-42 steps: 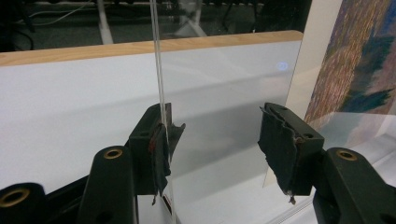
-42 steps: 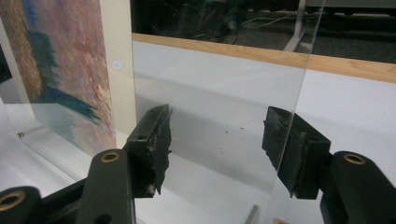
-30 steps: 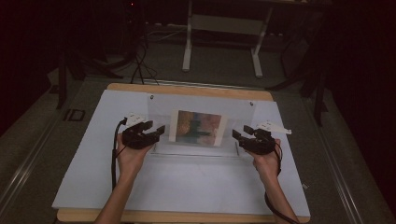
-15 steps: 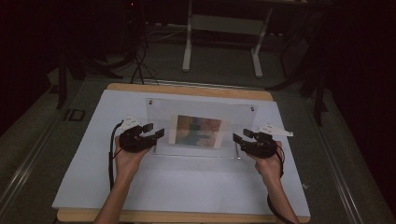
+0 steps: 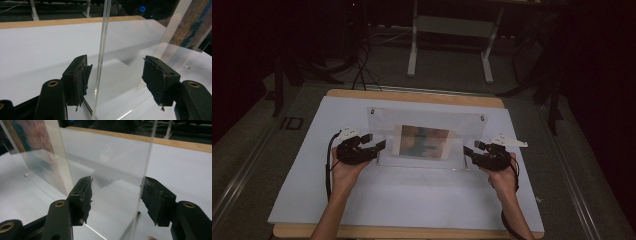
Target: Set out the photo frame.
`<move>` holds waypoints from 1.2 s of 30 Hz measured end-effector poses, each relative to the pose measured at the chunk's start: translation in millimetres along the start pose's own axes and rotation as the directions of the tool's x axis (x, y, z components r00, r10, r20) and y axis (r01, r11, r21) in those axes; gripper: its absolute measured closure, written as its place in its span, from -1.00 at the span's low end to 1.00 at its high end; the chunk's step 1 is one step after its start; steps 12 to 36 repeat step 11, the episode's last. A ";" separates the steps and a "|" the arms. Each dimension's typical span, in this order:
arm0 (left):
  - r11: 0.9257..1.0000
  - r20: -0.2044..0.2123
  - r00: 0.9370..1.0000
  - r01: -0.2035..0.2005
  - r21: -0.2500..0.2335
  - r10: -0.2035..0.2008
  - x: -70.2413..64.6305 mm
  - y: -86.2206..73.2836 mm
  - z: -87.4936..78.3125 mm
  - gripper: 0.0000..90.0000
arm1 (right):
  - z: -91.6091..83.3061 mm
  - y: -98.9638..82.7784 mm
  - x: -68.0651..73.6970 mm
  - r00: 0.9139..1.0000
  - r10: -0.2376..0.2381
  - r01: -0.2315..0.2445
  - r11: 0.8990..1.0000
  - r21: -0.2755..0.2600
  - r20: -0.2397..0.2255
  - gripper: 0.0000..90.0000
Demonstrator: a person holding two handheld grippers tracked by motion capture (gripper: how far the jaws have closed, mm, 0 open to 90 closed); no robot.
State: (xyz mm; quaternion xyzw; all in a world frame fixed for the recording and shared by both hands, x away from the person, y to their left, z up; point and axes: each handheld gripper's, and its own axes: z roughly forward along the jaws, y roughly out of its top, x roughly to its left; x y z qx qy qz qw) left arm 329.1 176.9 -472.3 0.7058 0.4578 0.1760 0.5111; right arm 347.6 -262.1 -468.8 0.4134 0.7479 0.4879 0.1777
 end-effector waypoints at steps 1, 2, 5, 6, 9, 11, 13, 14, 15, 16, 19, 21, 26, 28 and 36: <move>1.000 0.004 1.000 -0.001 -0.002 0.001 0.4 0.1 -1.7 -0.18 | -1.7 0.0 -0.9 1.000 -0.002 0.002 1.000 -0.003 0.003 -0.07; 1.000 0.006 1.000 -0.002 -0.005 0.002 0.5 0.3 -3.3 -0.18 | -1.7 0.0 -0.9 1.000 -0.002 0.002 1.000 -0.003 0.003 -0.07; 1.000 0.011 1.000 -0.004 -0.010 0.004 1.3 1.4 -9.3 -0.18 | -9.0 1.5 -4.6 1.000 -0.001 0.001 1.000 -0.022 -0.004 -0.07; 1.000 0.010 1.000 -0.009 -0.010 0.009 1.9 1.9 -11.6 -0.18 | -11.8 2.0 -6.2 1.000 -0.005 0.004 1.000 -0.027 -0.006 -0.07; 0.999 -0.001 0.999 -0.045 -0.001 0.045 2.6 3.0 -18.6 -0.21 | -21.8 2.4 -12.8 1.000 -0.026 0.026 0.999 -0.027 -0.013 -0.07; 0.998 0.015 0.998 -0.059 0.003 0.059 5.2 3.0 -25.3 -0.21 | -24.0 2.5 -14.9 0.999 -0.042 0.042 0.999 -0.020 -0.020 -0.07; 0.998 0.015 0.998 -0.059 0.003 0.059 5.2 3.0 -25.3 -0.21 | -24.0 2.5 -14.9 0.999 -0.042 0.042 0.999 -0.020 -0.020 -0.07; 0.998 0.015 0.998 -0.059 0.003 0.059 5.2 3.0 -25.3 -0.21 | -24.0 2.5 -14.9 0.999 -0.042 0.042 0.999 -0.020 -0.020 -0.07; 0.998 0.015 0.998 -0.059 0.003 0.059 5.2 3.0 -25.3 -0.21 | -24.0 2.5 -14.9 0.999 -0.042 0.042 0.999 -0.020 -0.020 -0.07; 0.998 0.015 0.998 -0.059 0.003 0.059 5.2 3.0 -25.3 -0.21 | -24.0 2.5 -14.9 0.999 -0.042 0.042 0.999 -0.020 -0.020 -0.07; 0.998 0.015 0.998 -0.059 0.003 0.059 5.2 3.0 -25.3 -0.21 | -24.0 2.5 -14.9 0.999 -0.042 0.042 0.999 -0.020 -0.020 -0.07; 0.998 0.015 0.998 -0.059 0.003 0.059 5.2 3.0 -25.3 -0.21 | -24.0 2.5 -14.9 0.999 -0.042 0.042 0.999 -0.020 -0.020 -0.07; 0.998 0.015 0.998 -0.059 0.003 0.059 5.2 3.0 -25.3 -0.21 | -24.0 2.5 -14.9 0.999 -0.042 0.042 0.999 -0.020 -0.020 -0.07; 0.998 0.015 0.998 -0.059 0.003 0.059 5.2 3.0 -25.3 -0.21 | -24.0 2.5 -14.9 0.999 -0.042 0.042 0.999 -0.020 -0.020 -0.07; 0.998 0.015 0.998 -0.059 0.003 0.059 5.2 3.0 -25.3 -0.21 | -24.0 2.5 -14.9 0.999 -0.042 0.042 0.999 -0.020 -0.020 -0.07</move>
